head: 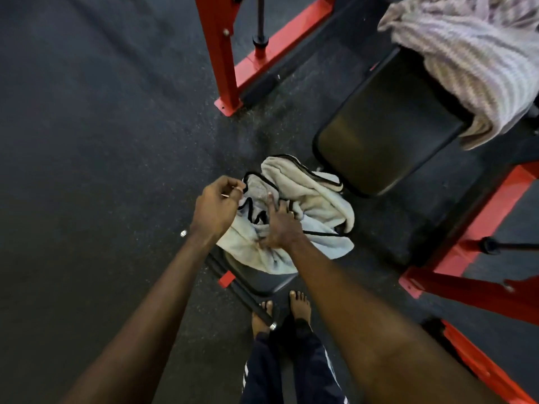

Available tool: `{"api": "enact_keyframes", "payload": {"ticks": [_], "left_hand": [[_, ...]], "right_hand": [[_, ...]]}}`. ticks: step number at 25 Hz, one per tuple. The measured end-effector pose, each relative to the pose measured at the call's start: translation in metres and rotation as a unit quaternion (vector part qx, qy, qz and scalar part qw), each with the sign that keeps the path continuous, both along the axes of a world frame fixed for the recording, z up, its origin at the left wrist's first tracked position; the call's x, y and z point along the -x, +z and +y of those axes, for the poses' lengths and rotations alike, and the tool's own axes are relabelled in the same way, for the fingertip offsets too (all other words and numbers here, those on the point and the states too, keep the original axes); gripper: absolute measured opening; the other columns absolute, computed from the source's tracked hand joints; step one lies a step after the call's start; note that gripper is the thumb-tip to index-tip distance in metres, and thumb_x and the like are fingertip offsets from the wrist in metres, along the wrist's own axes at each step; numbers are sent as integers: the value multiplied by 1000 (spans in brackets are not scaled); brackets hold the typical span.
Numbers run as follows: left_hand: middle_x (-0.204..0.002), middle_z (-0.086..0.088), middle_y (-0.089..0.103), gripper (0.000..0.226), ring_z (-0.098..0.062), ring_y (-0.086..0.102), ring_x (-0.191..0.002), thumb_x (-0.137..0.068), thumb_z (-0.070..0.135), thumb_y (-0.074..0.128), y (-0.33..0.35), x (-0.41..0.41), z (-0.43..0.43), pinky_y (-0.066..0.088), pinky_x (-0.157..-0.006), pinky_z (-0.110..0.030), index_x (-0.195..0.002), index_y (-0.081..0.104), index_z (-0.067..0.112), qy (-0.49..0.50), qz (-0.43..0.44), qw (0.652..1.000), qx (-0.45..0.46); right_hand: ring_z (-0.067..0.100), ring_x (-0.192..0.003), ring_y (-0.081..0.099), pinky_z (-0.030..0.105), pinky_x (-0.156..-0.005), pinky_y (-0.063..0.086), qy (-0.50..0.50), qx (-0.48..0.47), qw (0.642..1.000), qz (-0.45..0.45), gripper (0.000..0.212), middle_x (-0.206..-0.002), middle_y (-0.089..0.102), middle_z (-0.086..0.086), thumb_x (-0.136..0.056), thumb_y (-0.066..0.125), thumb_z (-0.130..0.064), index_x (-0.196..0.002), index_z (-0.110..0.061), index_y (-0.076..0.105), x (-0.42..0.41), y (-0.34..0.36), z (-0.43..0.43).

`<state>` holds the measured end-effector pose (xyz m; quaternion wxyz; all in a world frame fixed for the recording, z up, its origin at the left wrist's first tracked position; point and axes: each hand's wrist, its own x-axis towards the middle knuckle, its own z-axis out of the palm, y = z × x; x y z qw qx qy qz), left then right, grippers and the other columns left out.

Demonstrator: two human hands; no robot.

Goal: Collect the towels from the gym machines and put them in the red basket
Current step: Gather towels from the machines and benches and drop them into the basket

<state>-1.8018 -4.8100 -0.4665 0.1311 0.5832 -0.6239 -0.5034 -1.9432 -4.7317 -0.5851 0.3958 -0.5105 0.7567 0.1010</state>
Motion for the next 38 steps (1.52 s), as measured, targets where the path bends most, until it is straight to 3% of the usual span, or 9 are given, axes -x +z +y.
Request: {"api": "enact_keyframes", "payload": {"ticks": [6, 11, 17, 20, 23, 27, 30, 33, 38], "left_hand": [[-88, 9, 72, 14, -17, 69, -85, -90, 29, 56, 15, 29, -8, 57, -81, -43, -88, 67, 38, -29, 11, 999, 10], [-93, 5, 70, 16, -13, 64, -81, -98, 19, 54, 84, 88, -9, 52, -76, -34, -103, 70, 21, -47, 39, 998, 32], [-95, 6, 70, 16, -9, 62, -89, -95, 18, 57, 184, 211, 8, 40, -74, -18, -101, 71, 18, -113, 71, 985, 111], [-106, -3, 73, 19, -12, 63, -98, -95, 16, 57, 226, 271, 27, 37, -74, -14, -107, 72, 13, -146, 66, 978, 134], [-108, -14, 73, 21, -26, 66, -104, -96, 16, 57, 241, 325, 45, 38, -75, -21, -108, 70, 6, -178, 52, 971, 153], [-95, -12, 67, 18, -23, 62, -90, -92, 11, 59, 212, 381, 64, 37, -63, -14, -107, 68, 5, -221, 36, 959, 171], [-110, -21, 65, 29, -32, 59, -110, -88, 12, 65, 162, 419, 66, 44, -89, -24, -115, 65, 3, -261, 14, 947, 186], [-133, -24, 51, 49, -34, 49, -126, -88, 17, 69, 123, 450, 61, 36, -101, -28, -133, 55, 1, -290, -26, 940, 180], [-165, -18, 11, 96, -38, 18, -150, -85, 44, 72, 78, 525, 35, 22, -119, -47, -159, 16, 17, -326, -109, 917, 201]], "right_hand": [[37, -124, 54, 43, -96, 45, -40, 52, 998, -18, 61, -134, 52, 15, -81, 72, -38, -131, -12, 50, 5, 25, -1], [31, -122, 49, 40, -100, 44, -115, 128, 985, -25, 59, -126, 59, 9, -72, 63, -53, -117, -15, 67, 69, 121, 14], [16, -90, 62, 30, -78, 50, -242, 73, 966, -62, 49, -100, 64, -6, -73, 68, -55, -111, -25, 67, 206, 251, 96], [18, -96, 63, 35, -86, 52, -286, 56, 956, -34, 81, -115, 67, -1, -56, 63, -72, -122, -24, 64, 270, 285, 154], [23, -102, 63, 39, -94, 51, -322, 48, 945, -31, 94, -122, 67, 6, -49, 56, -76, -125, -20, 64, 326, 277, 207], [30, -113, 60, 30, -88, 42, -401, 69, 913, -38, 61, -122, 65, 10, -84, 63, -58, -127, -14, 63, 348, 284, 246], [34, -120, 58, 33, -91, 41, -458, 116, 881, -28, 55, -130, 63, 14, -92, 60, -49, -133, -12, 58, 369, 247, 255], [37, -120, 58, 37, -95, 43, -504, 140, 852, -18, 61, -133, 61, 16, -88, 62, -49, -136, -13, 54, 387, 220, 251], [36, -115, 60, 35, -87, 44, -549, 160, 820, -6, 58, -127, 65, 14, -86, 65, -47, -134, -16, 56, 434, 186, 244]]}}
